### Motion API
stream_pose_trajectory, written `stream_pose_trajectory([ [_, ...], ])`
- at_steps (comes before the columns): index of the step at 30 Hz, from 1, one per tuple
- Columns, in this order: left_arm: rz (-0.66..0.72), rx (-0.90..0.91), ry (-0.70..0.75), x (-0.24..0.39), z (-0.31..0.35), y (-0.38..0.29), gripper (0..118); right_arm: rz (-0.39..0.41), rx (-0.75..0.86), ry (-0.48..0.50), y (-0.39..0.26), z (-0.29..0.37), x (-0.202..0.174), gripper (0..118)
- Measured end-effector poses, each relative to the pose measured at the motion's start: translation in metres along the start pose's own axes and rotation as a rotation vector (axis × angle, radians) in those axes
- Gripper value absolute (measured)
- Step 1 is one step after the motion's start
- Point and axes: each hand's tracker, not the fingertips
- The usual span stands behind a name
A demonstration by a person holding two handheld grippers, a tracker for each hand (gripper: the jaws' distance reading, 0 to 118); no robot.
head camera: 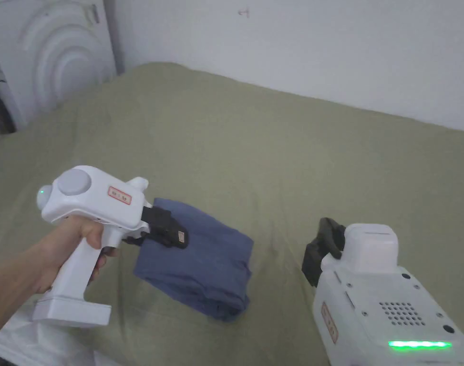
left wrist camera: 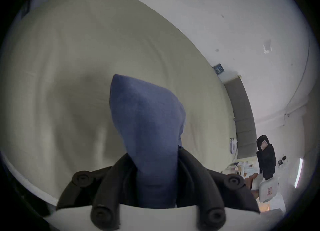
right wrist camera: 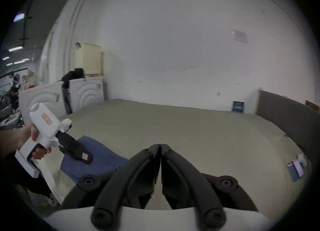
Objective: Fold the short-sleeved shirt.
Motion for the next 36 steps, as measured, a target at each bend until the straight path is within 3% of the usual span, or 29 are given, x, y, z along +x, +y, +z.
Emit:
stream_pose_trajectory([
  [5,-0.027,-0.001,0.1,-0.062,0.061,0.043,22,-0.007,-0.011,0.16,-0.001,-0.06,-0.079,7],
  [11,-0.033,-0.042,0.175,-0.15,0.075,0.122,22,-0.055,-0.057,0.278,-0.014,-0.124,-0.149,7],
  [13,-0.031,-0.056,0.219,-0.17,0.074,0.142,22,-0.033,-0.07,0.299,-0.018,-0.145,-0.168,7],
  [24,-0.082,-0.142,0.236,-0.195,0.065,0.161,22,0.014,-0.09,0.357,-0.033,-0.186,-0.192,7],
  [25,-0.082,-0.141,0.236,-0.194,0.065,0.161,28,0.016,-0.093,0.348,-0.034,-0.185,-0.192,7],
  [26,-0.099,-0.135,0.261,-0.194,0.066,0.158,47,0.013,-0.101,0.355,-0.035,-0.184,-0.19,7],
  [28,-0.17,-0.071,0.383,-0.187,0.066,0.157,118,0.013,-0.114,0.354,-0.036,-0.181,-0.19,7],
  [34,-0.181,0.117,0.421,-0.148,0.095,0.153,109,0.011,-0.122,0.353,-0.022,-0.162,-0.181,7],
  [35,-0.181,0.142,0.419,-0.156,0.104,0.149,98,0.004,-0.119,0.353,-0.019,-0.157,-0.177,7],
  [36,-0.186,0.206,0.426,-0.142,0.109,0.142,75,0.0,-0.117,0.351,-0.014,-0.15,-0.171,7],
])
